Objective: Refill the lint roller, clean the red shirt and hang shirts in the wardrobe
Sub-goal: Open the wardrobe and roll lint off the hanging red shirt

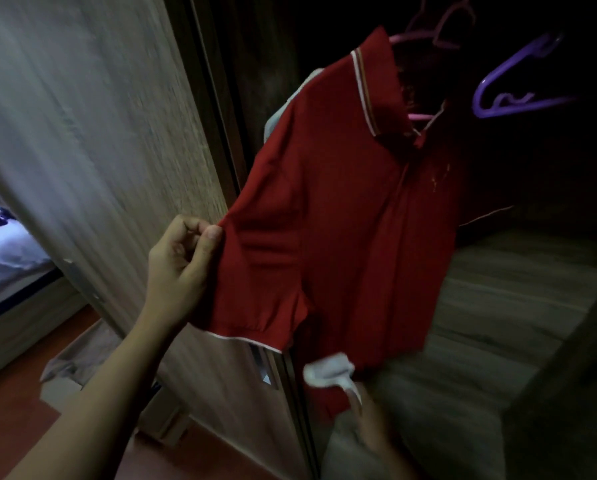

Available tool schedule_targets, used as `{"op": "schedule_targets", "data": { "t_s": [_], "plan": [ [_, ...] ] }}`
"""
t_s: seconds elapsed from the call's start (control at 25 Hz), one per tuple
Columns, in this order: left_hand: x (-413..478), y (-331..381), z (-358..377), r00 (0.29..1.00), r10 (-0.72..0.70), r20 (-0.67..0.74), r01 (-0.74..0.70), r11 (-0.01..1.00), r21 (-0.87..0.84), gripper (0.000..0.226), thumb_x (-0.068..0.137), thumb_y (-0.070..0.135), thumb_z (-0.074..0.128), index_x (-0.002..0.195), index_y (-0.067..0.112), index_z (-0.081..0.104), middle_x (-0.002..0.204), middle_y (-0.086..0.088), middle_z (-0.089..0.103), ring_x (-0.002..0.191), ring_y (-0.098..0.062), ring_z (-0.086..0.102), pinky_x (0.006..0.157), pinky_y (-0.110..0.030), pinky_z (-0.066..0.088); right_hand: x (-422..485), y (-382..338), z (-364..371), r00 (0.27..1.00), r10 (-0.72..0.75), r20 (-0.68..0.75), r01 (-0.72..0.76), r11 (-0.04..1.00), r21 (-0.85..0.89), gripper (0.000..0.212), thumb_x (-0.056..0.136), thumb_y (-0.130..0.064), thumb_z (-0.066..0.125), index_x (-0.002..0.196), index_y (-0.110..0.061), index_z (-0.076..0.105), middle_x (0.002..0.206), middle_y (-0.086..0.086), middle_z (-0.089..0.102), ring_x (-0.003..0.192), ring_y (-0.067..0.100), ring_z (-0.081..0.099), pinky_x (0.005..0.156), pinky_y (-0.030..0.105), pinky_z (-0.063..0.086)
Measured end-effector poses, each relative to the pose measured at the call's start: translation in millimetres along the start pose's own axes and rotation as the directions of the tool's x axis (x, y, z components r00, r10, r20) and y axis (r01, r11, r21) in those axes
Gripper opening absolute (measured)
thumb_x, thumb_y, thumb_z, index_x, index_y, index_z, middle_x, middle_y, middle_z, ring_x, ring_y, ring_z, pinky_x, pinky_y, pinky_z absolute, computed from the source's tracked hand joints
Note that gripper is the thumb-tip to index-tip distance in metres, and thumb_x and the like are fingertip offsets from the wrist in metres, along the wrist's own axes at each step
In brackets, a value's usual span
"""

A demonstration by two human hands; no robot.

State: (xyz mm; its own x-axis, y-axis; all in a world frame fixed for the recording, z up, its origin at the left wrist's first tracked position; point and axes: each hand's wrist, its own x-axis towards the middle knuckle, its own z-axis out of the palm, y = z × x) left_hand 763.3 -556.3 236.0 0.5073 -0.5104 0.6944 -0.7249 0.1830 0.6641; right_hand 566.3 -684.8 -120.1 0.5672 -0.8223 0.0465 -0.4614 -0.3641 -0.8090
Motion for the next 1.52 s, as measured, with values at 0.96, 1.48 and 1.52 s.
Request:
{"op": "schedule_targets", "data": {
  "t_s": [0.96, 1.48, 1.52],
  "plan": [
    [3.8, -4.7, -3.0, 0.999, -0.018, 0.035, 0.018, 1.000, -0.020, 0.017, 0.080, 0.052, 0.052, 0.073, 0.037, 0.054, 0.061, -0.001, 0.054, 0.053, -0.004, 0.045, 0.049, -0.022, 0.038, 39.7, -135.1, -135.1, 0.919, 0.036, -0.392, 0.066, 0.968, 0.244, 0.032, 0.099, -0.024, 0.038, 0.114, -0.005, 0.059, 0.092, 0.010, 0.066, 0.085, 0.020, 0.059, 0.067, 0.021, 0.033],
    [1.6, 0.0, -0.1, 1.000, -0.017, 0.017, 0.018, 0.997, -0.075, 0.016, 0.085, 0.038, 0.055, 0.070, 0.031, 0.053, 0.055, 0.012, 0.055, 0.048, 0.006, 0.044, 0.046, -0.009, 0.034, 64.7, -96.2, -134.8, 0.942, 0.152, -0.298, -0.072, 0.962, 0.263, 0.028, 0.100, -0.022, 0.036, 0.101, -0.008, 0.060, 0.071, -0.003, 0.054, 0.068, 0.016, 0.052, 0.062, 0.026, 0.037],
    [1.9, -0.3, 0.5, 1.000, -0.012, 0.017, 0.013, 0.998, -0.059, 0.018, 0.088, 0.030, 0.055, 0.071, 0.029, 0.051, 0.056, 0.017, 0.057, 0.048, 0.007, 0.045, 0.047, -0.007, 0.034, 63.0, -90.7, -130.6, 0.935, 0.173, -0.308, -0.092, 0.961, 0.259, 0.030, 0.100, -0.023, 0.036, 0.103, -0.006, 0.060, 0.076, 0.002, 0.056, 0.075, 0.021, 0.054, 0.065, 0.026, 0.037]
  ]
}}
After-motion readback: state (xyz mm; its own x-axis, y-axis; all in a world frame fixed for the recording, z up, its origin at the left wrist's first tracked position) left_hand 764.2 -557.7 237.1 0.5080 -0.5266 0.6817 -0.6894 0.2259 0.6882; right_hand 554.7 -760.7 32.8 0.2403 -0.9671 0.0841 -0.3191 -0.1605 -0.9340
